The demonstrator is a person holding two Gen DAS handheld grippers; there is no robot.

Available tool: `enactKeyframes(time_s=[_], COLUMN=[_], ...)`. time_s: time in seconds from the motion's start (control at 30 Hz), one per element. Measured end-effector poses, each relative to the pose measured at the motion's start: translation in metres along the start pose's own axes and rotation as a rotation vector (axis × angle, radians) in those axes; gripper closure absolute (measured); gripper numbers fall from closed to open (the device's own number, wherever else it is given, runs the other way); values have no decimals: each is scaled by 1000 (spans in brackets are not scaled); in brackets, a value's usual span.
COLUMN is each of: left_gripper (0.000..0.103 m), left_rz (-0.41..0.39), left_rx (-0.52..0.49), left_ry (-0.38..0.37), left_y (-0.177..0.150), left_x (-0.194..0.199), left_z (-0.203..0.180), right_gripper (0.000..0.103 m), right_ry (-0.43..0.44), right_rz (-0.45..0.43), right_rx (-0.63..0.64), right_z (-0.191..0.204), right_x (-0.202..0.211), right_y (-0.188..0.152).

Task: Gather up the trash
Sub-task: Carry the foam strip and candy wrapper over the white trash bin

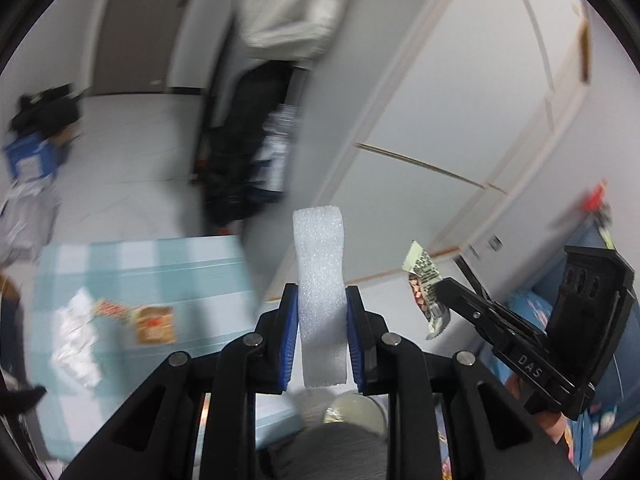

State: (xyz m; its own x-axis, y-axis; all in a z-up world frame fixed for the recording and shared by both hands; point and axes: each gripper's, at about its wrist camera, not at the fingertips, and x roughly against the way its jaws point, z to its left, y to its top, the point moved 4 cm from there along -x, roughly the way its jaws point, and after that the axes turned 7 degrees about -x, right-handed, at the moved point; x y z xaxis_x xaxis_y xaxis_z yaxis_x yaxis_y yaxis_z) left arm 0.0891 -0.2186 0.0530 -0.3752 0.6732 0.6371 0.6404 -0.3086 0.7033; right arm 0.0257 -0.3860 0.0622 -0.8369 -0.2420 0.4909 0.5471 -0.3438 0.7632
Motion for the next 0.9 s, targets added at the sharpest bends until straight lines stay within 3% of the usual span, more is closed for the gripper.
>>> enactKeyframes(time_s=[0.27,0.6,0.9], left_gripper=[85,85,85], left_rz=[47,310,564], left_rx=[-115,-199,-245], left_ry=[-127,-224,-149], left_y=[1,-45,-93], left_x=[-47,-135,-202], left_z=[-59,-106,-118], right_gripper=[101,101,101], right_ry=[-154,-316,-400], right_rz=[-40,28,138], right_rx=[-134,-296,-422], right_z=[-83,-173,-245], right_x=[60,75,73], right_y=[-24,-105,-172])
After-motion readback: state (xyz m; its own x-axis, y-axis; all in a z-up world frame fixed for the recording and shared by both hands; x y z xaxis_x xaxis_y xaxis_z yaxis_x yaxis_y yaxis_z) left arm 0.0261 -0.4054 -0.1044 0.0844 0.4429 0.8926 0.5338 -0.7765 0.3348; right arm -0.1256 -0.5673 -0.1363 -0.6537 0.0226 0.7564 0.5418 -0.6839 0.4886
